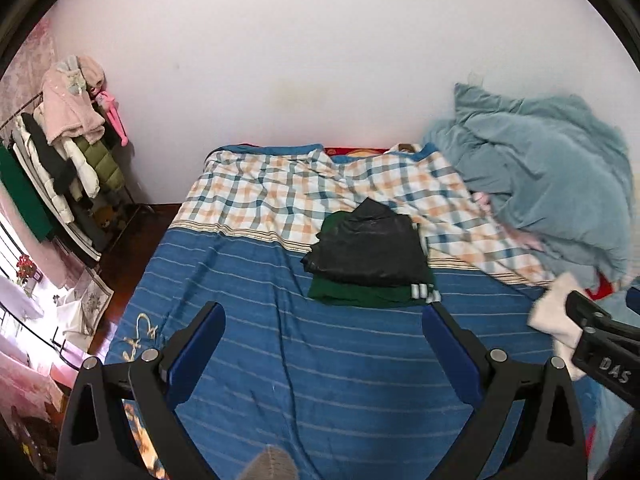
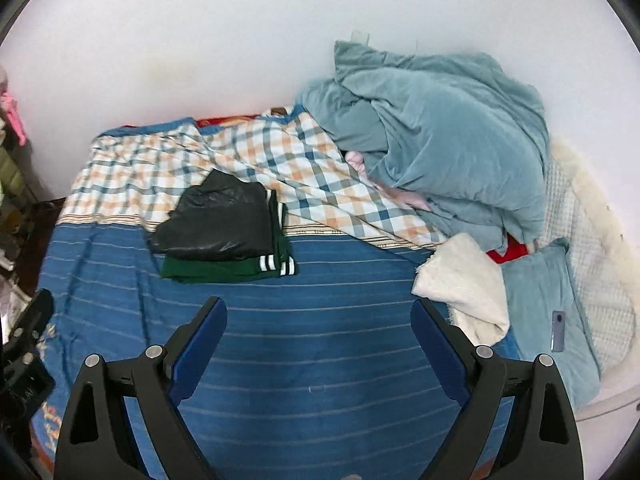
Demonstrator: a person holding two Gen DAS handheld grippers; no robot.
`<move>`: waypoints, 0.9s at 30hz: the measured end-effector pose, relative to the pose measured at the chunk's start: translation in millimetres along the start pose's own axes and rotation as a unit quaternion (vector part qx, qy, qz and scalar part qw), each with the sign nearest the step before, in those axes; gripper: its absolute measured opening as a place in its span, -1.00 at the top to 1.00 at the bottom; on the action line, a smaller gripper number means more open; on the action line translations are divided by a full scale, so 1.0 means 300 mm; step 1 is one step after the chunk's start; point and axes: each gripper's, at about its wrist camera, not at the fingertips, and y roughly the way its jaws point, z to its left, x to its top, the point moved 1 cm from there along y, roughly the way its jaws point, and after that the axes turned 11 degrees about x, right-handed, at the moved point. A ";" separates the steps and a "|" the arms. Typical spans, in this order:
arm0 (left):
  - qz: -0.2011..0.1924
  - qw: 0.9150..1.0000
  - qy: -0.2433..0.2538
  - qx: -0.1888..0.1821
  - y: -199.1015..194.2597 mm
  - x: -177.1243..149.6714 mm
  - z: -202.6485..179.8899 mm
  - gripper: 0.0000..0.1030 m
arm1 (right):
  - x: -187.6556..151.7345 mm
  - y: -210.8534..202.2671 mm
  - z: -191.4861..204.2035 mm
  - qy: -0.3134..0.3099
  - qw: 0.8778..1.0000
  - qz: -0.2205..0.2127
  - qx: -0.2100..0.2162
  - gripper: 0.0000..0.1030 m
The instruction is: Fold large clothes
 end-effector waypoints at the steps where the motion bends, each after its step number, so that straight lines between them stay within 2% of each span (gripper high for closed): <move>1: -0.002 1.000 -0.001 -0.002 -0.037 -0.004 0.004 -0.96 | -0.010 -0.081 -0.005 -0.006 1.000 -0.006 -0.004 -0.84; 4: -0.017 1.000 -0.005 -0.004 -0.184 -0.017 0.027 -0.96 | -0.035 -0.263 -0.026 -0.008 1.000 -0.023 0.005 -0.84; 8: -0.023 1.000 -0.015 -0.006 -0.302 -0.040 0.058 -0.96 | -0.077 -0.476 -0.047 -0.014 0.999 -0.048 0.005 -0.84; 12: -0.030 0.999 -0.016 -0.005 -0.394 -0.059 0.083 -0.96 | -0.121 -0.630 -0.060 -0.018 0.998 -0.062 0.015 -0.84; 20: -0.050 0.999 -0.020 0.000 -0.505 -0.090 0.118 -0.96 | -0.188 -0.812 -0.067 -0.029 0.996 -0.086 0.022 -0.84; 27: -0.074 0.997 -0.029 0.012 -0.565 -0.112 0.147 -0.96 | -0.211 -0.871 -0.065 -0.037 0.994 -0.098 0.026 -0.86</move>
